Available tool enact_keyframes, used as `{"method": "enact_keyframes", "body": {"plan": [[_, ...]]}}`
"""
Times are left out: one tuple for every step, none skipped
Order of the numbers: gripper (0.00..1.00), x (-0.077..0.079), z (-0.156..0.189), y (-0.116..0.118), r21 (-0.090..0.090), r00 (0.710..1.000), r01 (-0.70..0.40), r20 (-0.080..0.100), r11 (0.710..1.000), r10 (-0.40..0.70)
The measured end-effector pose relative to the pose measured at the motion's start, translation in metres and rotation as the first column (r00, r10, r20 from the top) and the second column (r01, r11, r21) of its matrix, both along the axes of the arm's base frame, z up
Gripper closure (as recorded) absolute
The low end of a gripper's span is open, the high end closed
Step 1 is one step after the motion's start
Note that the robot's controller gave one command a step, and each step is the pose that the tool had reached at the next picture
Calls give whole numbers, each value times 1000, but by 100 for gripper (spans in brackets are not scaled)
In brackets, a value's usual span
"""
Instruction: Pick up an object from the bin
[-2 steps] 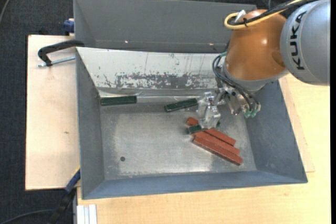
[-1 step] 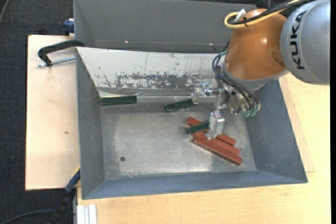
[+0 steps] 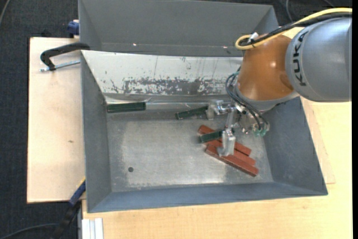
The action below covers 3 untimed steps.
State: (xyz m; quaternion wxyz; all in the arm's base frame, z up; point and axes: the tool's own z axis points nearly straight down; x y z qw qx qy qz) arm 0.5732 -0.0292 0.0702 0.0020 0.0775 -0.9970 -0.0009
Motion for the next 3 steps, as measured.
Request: {"method": "enact_keyframes", "body": {"plan": [[100, 3, 6, 1, 0, 1000, -2, 11, 1000, 2], [100, -8, 101, -27, -6, 924, -381, 15, 924, 381], [100, -47, 78, -45, 0, 731, -683, 3, 731, 683]]}}
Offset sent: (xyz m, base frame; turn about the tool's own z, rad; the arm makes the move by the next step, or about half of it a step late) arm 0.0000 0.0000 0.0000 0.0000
